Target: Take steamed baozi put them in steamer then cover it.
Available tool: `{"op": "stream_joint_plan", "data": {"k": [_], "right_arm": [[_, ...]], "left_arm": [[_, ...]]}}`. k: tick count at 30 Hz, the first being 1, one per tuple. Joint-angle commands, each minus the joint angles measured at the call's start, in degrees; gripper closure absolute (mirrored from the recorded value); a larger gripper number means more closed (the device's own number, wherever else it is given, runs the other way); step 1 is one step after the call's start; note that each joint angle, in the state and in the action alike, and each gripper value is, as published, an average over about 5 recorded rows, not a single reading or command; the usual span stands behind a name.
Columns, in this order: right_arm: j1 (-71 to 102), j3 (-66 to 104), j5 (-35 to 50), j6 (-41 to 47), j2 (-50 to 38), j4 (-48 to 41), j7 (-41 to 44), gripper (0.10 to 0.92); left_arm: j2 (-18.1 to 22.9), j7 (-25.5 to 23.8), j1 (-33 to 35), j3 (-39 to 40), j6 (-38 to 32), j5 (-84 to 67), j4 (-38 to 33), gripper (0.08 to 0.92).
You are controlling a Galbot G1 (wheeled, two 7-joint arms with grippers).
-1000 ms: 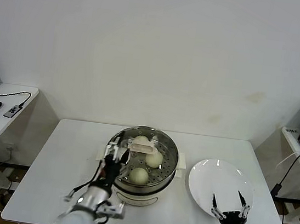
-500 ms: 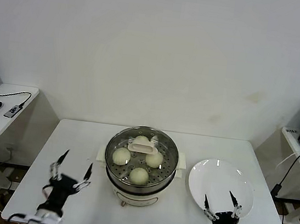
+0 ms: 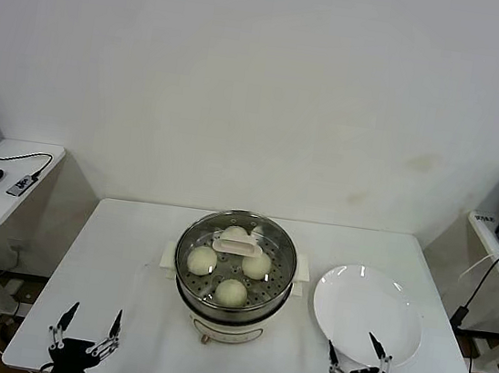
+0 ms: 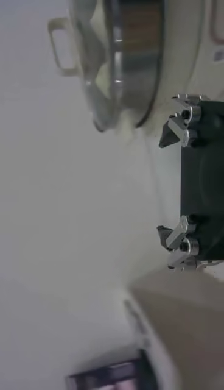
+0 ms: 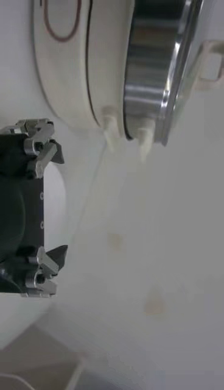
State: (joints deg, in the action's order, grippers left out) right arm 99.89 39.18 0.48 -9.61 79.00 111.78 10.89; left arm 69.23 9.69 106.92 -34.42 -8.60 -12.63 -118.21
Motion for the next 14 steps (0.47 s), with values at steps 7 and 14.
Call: {"op": "stream_joint_plan", "data": {"k": [7, 14], "right_arm": [[2.8, -2.46, 2.38, 1.32, -0.59, 2.81, 0.87, 0.203], [2.88, -3.16, 1.92, 1.79, -0.29, 2.82, 0.03, 0.203]], "left_arm": [[0.84, -2.57, 3.09, -1.89, -3.27, -5.79, 3.35, 0.177], [0.43, -3.27, 2.06, -1.84, -2.64, -5.25, 3.86, 0.177]]}}
